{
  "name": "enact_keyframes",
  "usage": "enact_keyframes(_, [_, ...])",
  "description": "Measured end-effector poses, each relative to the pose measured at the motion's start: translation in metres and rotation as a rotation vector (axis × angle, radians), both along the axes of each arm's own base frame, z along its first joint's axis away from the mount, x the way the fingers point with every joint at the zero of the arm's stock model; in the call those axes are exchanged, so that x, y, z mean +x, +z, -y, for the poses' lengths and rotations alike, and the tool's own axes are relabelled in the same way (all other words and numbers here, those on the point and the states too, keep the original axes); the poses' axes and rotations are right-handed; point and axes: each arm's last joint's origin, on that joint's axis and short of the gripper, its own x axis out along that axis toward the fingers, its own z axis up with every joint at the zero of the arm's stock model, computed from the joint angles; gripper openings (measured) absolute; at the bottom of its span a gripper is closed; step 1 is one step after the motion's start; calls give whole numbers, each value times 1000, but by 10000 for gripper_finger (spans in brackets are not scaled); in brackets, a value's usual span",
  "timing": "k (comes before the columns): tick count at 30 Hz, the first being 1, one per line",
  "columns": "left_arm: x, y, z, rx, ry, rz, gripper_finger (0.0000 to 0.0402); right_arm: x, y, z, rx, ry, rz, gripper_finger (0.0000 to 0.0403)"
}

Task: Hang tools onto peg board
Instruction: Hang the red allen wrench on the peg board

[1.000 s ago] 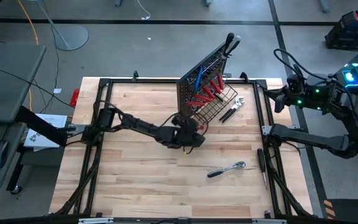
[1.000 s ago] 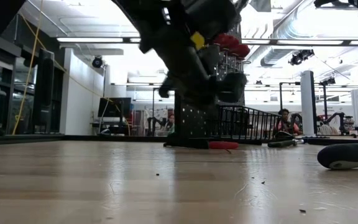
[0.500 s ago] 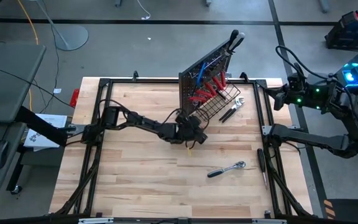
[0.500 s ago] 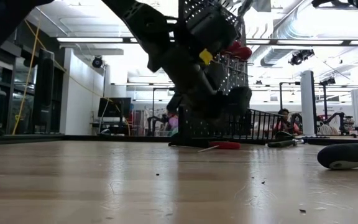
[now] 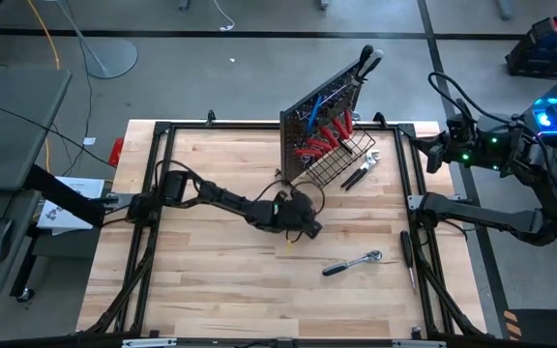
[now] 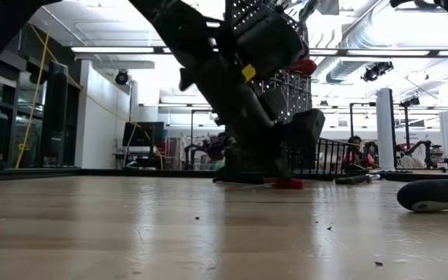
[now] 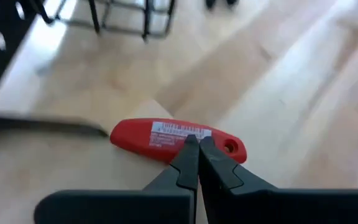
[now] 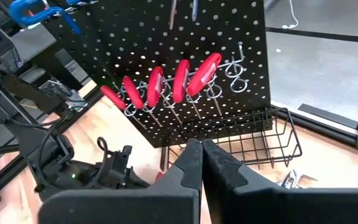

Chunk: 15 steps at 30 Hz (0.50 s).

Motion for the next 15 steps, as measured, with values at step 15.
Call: enact_keyframes(15, [-49,32,122,-166,-117,-43,0,3,-1,-8,68,275,23,0])
